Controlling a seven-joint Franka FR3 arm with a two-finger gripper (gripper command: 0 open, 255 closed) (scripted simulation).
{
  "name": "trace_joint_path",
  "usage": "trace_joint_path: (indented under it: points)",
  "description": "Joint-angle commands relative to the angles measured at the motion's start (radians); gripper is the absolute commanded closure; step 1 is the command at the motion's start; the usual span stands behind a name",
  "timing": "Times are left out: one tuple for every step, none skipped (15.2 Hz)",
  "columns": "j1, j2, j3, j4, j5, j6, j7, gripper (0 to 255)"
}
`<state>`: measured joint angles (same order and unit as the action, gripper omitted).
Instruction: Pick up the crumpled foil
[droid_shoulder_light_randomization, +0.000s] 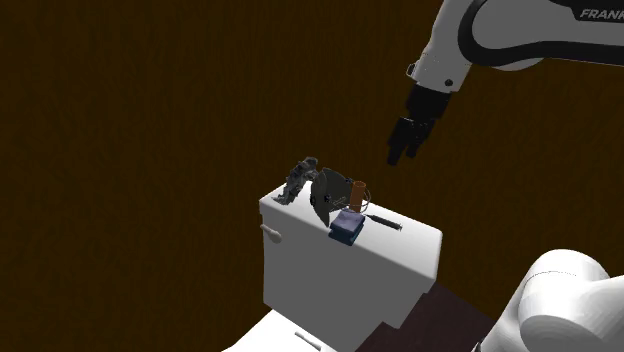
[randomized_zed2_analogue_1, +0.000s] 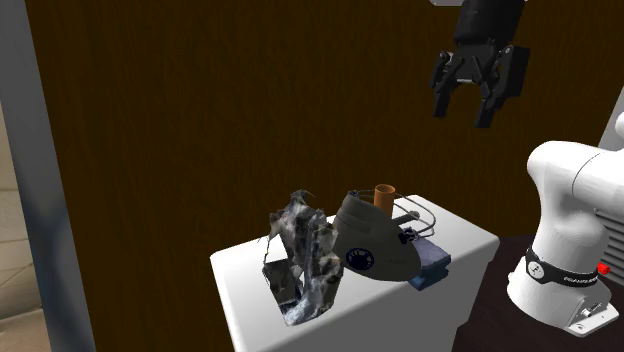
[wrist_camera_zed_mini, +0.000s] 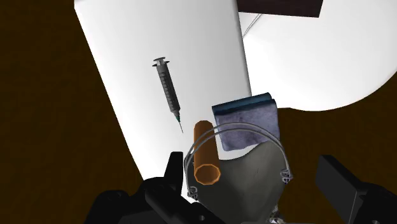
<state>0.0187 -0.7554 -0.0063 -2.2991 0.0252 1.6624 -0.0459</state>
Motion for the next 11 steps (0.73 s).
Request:
trace_joint_path:
  points:
    - [0.0,0.0,0.0,0.0,0.0,0.0,0.0,0]
    - [0.0,0.035,0.007,0.011,0.001,0.024,0.011,0]
    - [-0.001,0.071,0.014,0.023,0.002,0.047,0.021,0]
    - [-0.002,0.108,0.021,0.037,0.003,0.069,0.032,0]
    - [-0.003,0.145,0.028,0.052,0.002,0.09,0.043,0]
    - [-0.004,0.182,0.034,0.069,0.002,0.111,0.054,0]
    - [-0.005,0.219,0.041,0.087,0.001,0.129,0.064,0]
    - [-0.007,0.257,0.047,0.106,-0.001,0.147,0.075,0]
    - [-0.008,0.295,0.053,0.126,-0.003,0.164,0.086,0]
    - [-0.01,0.333,0.059,0.148,-0.006,0.179,0.098,0]
    - [-0.011,0.372,0.064,0.172,-0.009,0.194,0.109,0]
